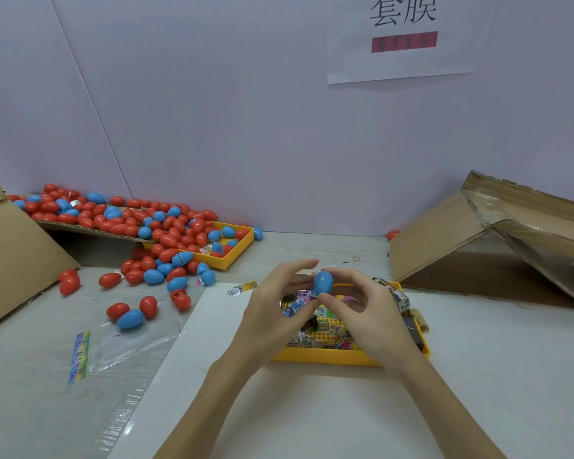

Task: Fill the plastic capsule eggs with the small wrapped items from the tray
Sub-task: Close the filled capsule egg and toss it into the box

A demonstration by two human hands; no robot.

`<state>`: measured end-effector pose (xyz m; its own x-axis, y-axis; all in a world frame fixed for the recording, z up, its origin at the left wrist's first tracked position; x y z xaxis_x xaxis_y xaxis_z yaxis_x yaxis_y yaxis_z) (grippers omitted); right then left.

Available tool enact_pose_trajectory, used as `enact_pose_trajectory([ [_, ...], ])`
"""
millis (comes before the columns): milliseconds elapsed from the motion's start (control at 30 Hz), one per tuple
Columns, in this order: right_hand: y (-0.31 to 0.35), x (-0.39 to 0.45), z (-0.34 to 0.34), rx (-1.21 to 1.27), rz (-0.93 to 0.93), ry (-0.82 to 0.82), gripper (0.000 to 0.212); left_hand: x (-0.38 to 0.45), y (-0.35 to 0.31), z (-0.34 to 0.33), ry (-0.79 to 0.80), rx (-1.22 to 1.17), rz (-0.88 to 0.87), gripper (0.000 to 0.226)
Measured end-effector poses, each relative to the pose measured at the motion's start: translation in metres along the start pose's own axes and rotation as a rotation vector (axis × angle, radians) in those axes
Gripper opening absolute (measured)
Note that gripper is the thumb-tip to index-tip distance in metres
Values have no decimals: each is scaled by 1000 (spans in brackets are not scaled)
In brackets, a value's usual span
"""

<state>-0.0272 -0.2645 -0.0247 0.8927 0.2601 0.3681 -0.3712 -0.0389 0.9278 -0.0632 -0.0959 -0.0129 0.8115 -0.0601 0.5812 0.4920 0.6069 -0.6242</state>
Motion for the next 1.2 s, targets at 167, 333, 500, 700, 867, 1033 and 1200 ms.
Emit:
enact_pose_trajectory([
  [167, 1, -1, -1, 48, -39, 50, 15, -1, -1, 1, -46, 106, -107, 40],
  [333, 4, -1, -2, -126, -58, -8, 54, -1, 5, 0, -80, 82, -10, 31],
  [500, -1, 2, 18, -550, 106, -48, 16, 0, 14, 6, -14, -71, 191, 37],
  [700, -11, 4, 7, -686, 18, 124, 19, -2, 8, 6, 9, -98, 221, 28],
  [867, -18, 7, 6, -822, -104, 114, 33, -3, 3, 6, 12, -70, 176, 14],
  [1033, -16, 9, 8, -810, -115, 80, 4, -5, 6, 4, 34, -140, 257, 28],
  [1200, -16, 9, 5, -852, -82, 114, 3, -6, 3, 5, -21, -53, 224, 27],
])
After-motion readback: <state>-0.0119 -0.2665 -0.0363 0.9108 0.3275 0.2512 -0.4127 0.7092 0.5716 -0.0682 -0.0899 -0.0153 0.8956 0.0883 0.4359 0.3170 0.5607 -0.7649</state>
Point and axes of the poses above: each hand's wrist, its own x-axis towards the middle knuckle, its own z-axis out of the back of the hand, y = z × x, the point moved 2 cm from there along x, towards the middle knuckle, and after that the axes turned 7 degrees about x, right-handed, at the moved point
